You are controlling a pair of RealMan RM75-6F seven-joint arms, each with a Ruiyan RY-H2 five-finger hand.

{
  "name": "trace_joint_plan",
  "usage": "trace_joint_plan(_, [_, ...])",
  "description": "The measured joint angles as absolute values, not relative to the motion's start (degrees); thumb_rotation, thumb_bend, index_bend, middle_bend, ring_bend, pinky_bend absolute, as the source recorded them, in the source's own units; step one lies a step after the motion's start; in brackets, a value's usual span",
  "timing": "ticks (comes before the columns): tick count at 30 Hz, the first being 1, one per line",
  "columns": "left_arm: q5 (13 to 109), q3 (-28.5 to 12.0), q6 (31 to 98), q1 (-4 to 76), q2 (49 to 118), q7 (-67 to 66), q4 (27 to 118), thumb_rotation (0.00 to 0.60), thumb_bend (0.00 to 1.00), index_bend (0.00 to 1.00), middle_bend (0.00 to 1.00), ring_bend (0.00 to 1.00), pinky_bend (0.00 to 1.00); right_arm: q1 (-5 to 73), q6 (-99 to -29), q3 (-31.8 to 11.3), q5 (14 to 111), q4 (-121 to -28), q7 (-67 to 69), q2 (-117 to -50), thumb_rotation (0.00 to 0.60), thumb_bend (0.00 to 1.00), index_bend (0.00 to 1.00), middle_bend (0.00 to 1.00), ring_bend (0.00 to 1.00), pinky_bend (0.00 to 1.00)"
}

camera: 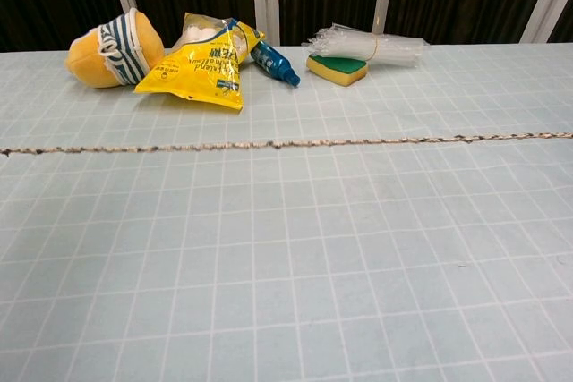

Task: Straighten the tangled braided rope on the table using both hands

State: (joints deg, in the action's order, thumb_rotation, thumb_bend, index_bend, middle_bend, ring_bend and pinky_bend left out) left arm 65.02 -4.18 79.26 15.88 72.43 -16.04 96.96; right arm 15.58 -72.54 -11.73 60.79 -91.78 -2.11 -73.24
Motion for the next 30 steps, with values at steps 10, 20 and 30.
trace_joint_plan(10, [63.43, -4.36, 76.88, 16.33, 74.56, -19.03, 94.35, 0.6, 0.57, 0.6, 0.18, 0.0, 0.0, 16.03, -70.67, -11.15, 60.55, -89.64, -3.8, -74.49, 0.6, 0.52, 0.61, 0.21, 0.0, 0.0])
trace_joint_plan(20, [62.26, -4.38, 74.51, 17.46, 77.75, -22.9, 91.39, 0.6, 0.56, 0.6, 0.18, 0.0, 0.0, 17.21, -67.82, -9.9, 60.31, -87.09, -7.24, -76.25, 0.6, 0.52, 0.61, 0.21, 0.0, 0.0])
trace_joint_plan(30, [62.68, -4.46, 73.83, 18.1, 80.48, -24.85, 89.27, 0.6, 0.5, 0.56, 0.18, 0.0, 0.0, 18.31, -66.0, -9.47, 59.62, -84.86, -9.99, -78.02, 0.6, 0.52, 0.54, 0.21, 0.0, 0.0])
